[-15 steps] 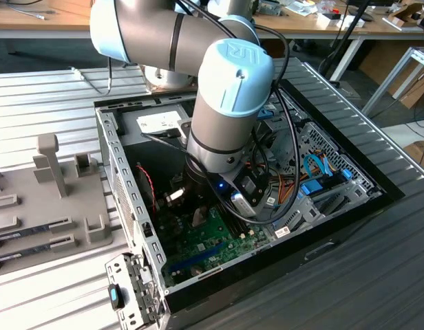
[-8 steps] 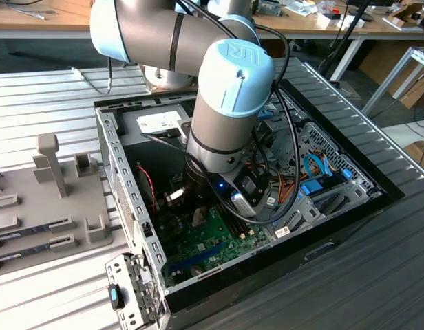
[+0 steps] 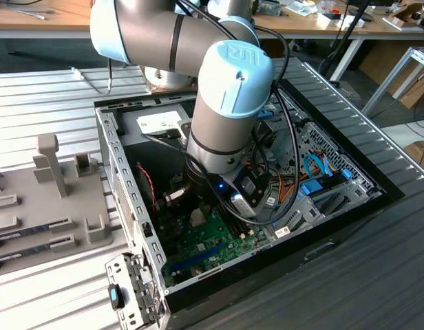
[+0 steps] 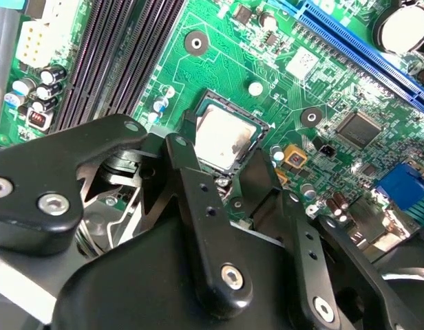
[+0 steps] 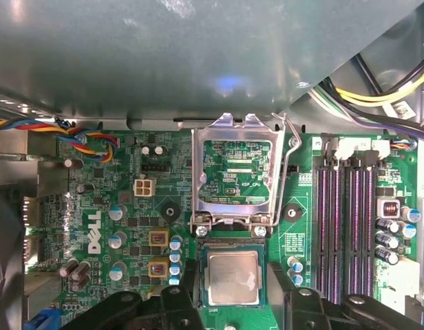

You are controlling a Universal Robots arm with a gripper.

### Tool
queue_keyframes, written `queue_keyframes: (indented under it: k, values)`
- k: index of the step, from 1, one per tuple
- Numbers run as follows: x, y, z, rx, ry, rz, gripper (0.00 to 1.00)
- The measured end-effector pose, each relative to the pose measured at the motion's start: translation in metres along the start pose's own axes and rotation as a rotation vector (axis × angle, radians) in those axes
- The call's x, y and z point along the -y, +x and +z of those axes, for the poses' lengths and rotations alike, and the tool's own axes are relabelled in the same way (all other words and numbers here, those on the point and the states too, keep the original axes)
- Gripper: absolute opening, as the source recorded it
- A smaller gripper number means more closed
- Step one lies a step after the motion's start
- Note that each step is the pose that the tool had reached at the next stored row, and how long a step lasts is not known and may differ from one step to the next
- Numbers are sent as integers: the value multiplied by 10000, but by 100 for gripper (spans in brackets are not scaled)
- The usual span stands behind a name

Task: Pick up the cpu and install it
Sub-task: 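Place the cpu into insertion slot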

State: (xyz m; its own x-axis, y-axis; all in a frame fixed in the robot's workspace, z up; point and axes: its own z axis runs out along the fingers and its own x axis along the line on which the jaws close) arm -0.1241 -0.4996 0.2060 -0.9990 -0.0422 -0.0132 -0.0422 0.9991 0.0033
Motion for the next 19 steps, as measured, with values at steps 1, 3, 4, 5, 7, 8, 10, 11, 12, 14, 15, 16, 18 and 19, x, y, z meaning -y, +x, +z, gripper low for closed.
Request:
queue_keyframes:
  k: [1, 3, 4, 5, 7, 8, 10, 11, 12, 14, 15, 16, 18, 19]
  values:
    - [0, 1, 9, -1, 12, 1, 52]
    - [0, 1, 21, -2, 34, 1, 52]
    - [0, 1, 24, -2, 46, 1, 52]
    - [0, 1, 26, -4, 74, 0, 52]
    - [0, 1, 28, -8, 190, -1, 52]
    - [1, 1, 27, -9, 200, -3, 52]
    - [0, 1, 21, -8, 195, -4, 52]
    - [0, -1, 11, -6, 154, -2, 52]
    - [0, -7, -2, -4, 96, -3, 52]
    - [1, -25, -1, -2, 68, -2, 52]
    - [2, -34, -3, -10, 69, -2, 52]
    - [2, -34, -3, -14, 70, -1, 52]
    - [1, -34, 1, -21, 70, -1, 52]
    - [1, -35, 4, -24, 69, -2, 52]
